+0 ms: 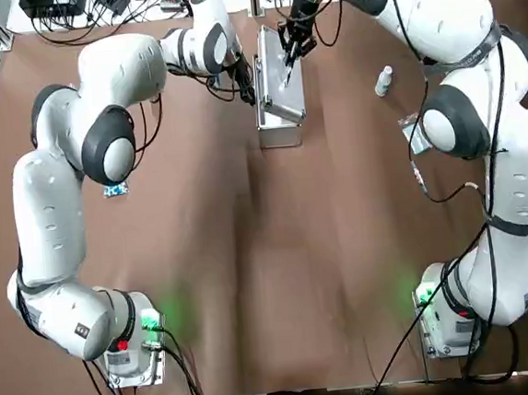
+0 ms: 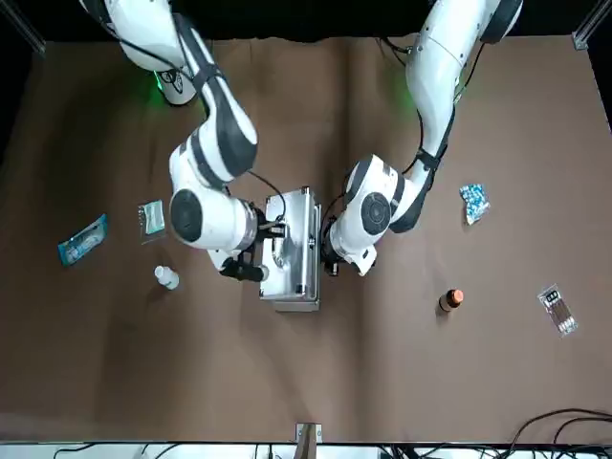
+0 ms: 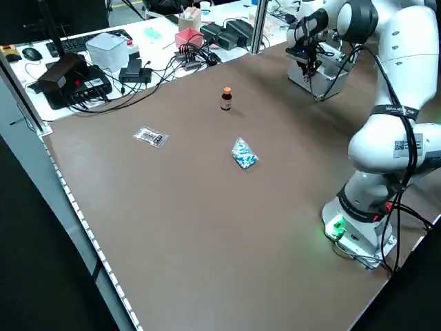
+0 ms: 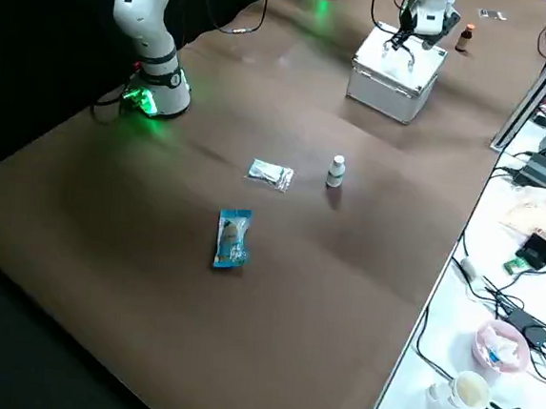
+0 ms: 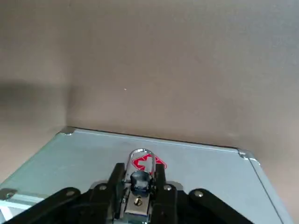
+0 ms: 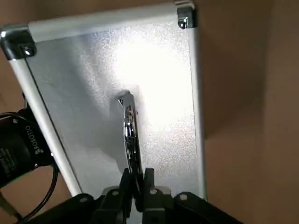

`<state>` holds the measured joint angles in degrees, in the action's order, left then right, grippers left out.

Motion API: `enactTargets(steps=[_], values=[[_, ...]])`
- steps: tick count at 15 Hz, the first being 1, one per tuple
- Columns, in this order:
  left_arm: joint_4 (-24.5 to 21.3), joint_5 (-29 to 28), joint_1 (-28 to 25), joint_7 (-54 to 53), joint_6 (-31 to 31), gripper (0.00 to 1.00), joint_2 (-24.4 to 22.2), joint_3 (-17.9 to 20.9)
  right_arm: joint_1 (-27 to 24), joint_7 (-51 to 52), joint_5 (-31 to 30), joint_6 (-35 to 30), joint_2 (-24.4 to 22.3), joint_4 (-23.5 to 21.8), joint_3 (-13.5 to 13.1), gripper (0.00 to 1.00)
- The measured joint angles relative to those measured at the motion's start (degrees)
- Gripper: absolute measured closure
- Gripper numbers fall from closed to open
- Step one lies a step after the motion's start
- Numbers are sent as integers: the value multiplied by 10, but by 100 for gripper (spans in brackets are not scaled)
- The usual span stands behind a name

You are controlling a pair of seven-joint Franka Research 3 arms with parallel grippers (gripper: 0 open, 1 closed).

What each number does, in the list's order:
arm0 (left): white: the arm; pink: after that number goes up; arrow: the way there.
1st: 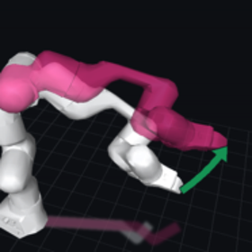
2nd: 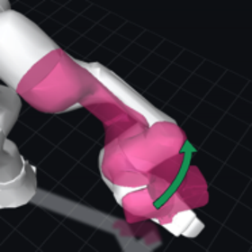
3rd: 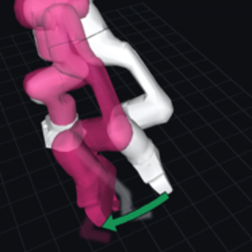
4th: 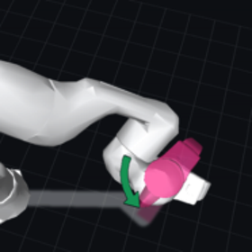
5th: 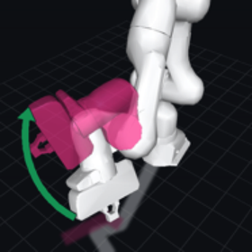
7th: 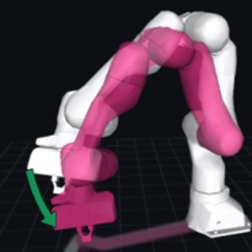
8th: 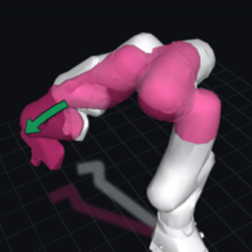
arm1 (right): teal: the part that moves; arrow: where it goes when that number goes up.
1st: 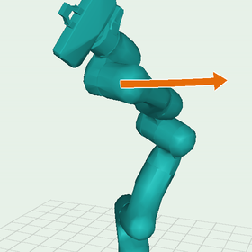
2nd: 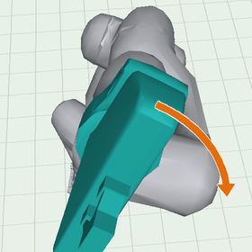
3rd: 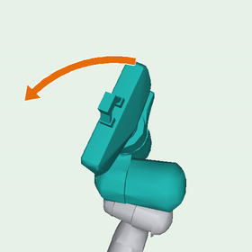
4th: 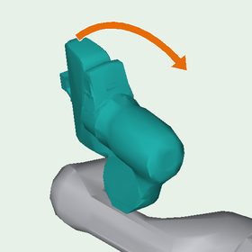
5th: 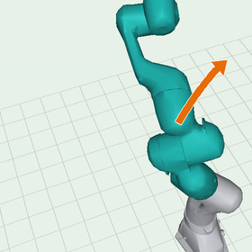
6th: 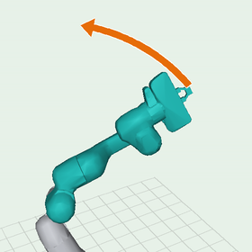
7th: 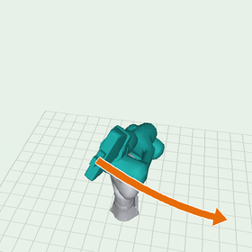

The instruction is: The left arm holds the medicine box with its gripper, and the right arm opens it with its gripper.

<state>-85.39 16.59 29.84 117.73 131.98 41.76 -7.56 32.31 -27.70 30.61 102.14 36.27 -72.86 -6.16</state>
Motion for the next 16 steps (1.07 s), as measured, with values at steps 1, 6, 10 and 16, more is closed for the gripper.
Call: enactTargets(steps=[1,6,10,16], values=[[0,0,0,0,0,70,0,0,-7,7,6,-9,0,0,1,88],[0,0,0,0,0,70,0,0,-51,54,25,-75,-4,3,2,88],[0,0,0,0,0,70,0,0,-84,121,47,-109,-2,-8,0,88],[0,0,0,0,0,70,0,0,-98,155,53,-116,-1,-20,-2,88]])
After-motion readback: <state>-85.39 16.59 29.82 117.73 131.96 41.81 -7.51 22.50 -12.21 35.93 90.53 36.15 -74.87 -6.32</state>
